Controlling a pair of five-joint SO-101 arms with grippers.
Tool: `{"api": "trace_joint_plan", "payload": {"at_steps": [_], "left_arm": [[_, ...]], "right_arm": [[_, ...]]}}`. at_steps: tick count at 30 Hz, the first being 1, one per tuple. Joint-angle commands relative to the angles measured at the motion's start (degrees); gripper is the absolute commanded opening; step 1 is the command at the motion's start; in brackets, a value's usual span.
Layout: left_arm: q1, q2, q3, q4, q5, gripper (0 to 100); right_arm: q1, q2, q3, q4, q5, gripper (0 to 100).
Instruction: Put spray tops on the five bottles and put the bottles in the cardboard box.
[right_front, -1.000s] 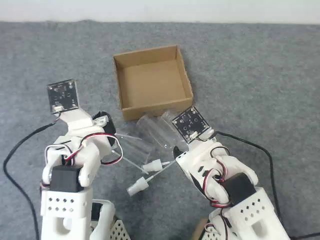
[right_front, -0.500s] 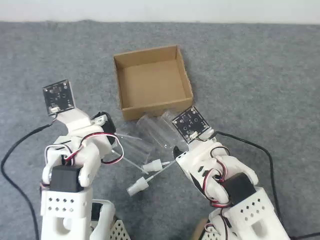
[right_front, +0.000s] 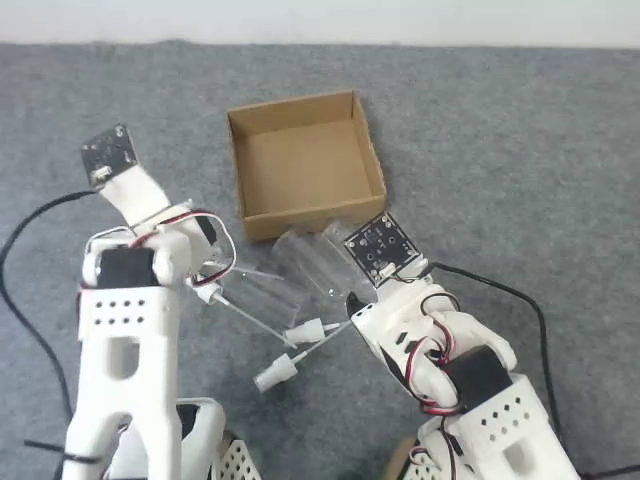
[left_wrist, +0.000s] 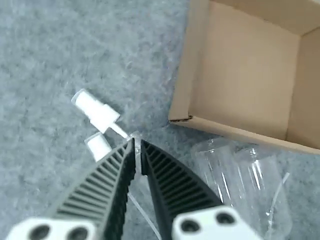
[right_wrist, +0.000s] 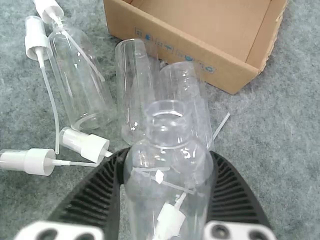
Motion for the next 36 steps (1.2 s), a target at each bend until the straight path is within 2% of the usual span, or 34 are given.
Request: {"api": "trace_joint_plan", "payload": {"at_steps": [1, 8, 15, 19, 22, 26, 36], "left_arm": [[-0.53, 1.58, -3.56, 0.00, 2.55, 1], [-0.62, 6.59, -4.26, -1.49, 3.34, 1], [-0.70, 14.33, -10.24, 2.90, 3.25, 2], [-4.22, 18.29, -12.97, 3.60, 3.25, 2], [-6.07, 20.66, -14.29, 3.78, 3.60, 7], [-6.07, 23.12, -14.90, 4.92, 8.62, 16], [-6.33, 27.08, -16.04, 6.86, 8.97, 17]], "right_arm": [[0.40, -1.27, -0.70, -1.27, 1.58, 12.1], [0.40, -1.27, -0.62, -1.27, 1.67, 12.1], [0.40, -1.27, -0.62, -1.27, 1.76, 12.2], [0.40, -1.27, -0.62, -1.27, 1.76, 12.2], [0.40, -1.27, -0.62, -1.27, 1.76, 12.2], [0.40, -1.27, -0.62, -1.27, 1.76, 12.2], [0.57, -1.54, -0.62, -1.27, 1.76, 12.2]]}}
